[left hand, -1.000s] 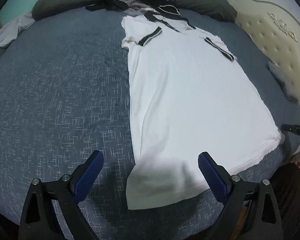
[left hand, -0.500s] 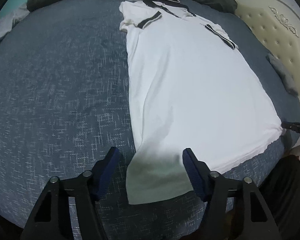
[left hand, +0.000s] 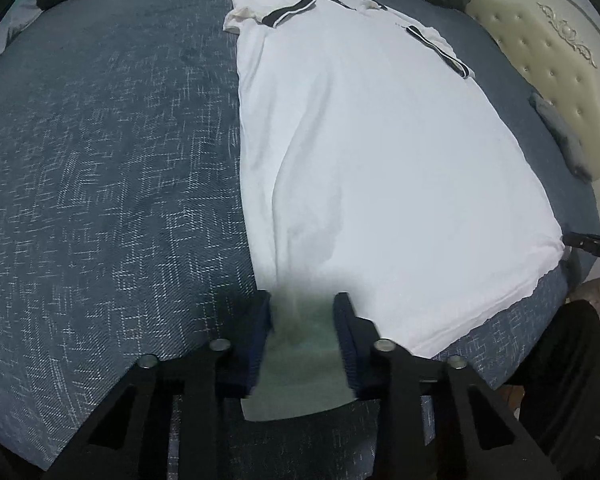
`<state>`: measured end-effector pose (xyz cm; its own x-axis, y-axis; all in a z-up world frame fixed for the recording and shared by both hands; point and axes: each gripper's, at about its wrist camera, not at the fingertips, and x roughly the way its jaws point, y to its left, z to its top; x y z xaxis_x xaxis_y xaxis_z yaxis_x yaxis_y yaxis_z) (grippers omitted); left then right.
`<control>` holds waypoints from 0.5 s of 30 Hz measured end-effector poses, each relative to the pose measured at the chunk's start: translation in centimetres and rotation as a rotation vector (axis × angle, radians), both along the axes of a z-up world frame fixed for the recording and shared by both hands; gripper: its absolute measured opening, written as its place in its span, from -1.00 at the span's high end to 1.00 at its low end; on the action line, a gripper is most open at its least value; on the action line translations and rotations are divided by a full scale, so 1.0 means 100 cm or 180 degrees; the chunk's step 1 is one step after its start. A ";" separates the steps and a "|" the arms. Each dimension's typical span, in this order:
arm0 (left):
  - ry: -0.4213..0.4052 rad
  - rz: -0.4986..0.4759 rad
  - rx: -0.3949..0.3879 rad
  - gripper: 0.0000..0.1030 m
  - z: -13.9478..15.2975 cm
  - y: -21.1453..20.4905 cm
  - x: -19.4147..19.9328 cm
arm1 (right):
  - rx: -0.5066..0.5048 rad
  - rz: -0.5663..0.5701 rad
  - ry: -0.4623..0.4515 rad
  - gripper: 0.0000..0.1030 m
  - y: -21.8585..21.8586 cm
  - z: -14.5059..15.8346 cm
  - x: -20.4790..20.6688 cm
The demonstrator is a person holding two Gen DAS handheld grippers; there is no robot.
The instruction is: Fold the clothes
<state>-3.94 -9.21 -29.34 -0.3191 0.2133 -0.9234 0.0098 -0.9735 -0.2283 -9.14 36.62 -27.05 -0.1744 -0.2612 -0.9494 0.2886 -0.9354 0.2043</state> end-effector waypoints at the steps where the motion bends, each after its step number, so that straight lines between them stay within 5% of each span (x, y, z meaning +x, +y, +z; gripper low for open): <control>1: -0.0003 -0.0008 0.0009 0.55 -0.001 0.000 0.000 | -0.0002 0.0002 -0.0004 0.61 0.000 -0.001 0.000; 15: -0.0021 -0.0066 0.0017 0.71 0.007 -0.010 0.010 | -0.0033 -0.0021 -0.0051 0.61 0.004 -0.004 -0.006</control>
